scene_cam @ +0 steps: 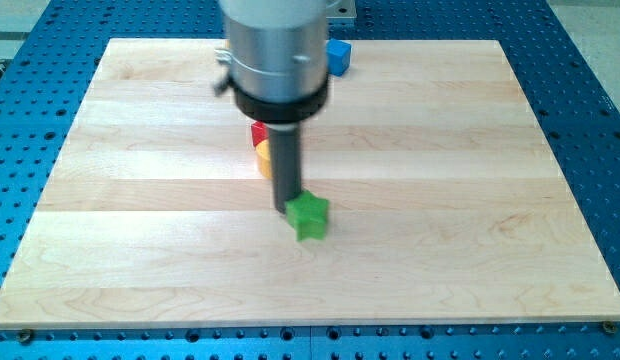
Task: Separate the green star from the line of blocks
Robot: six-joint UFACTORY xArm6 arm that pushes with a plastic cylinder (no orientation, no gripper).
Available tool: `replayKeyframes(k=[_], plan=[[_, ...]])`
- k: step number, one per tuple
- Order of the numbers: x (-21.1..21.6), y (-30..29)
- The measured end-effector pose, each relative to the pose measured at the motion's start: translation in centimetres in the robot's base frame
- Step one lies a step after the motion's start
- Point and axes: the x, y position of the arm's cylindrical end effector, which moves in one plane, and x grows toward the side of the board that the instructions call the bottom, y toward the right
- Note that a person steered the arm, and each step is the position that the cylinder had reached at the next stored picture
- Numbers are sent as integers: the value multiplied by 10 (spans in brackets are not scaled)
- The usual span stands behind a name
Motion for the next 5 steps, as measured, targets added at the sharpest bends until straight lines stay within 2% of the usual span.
replayKeyframes(k=[2, 5], plan=[[26, 23], [32, 11]])
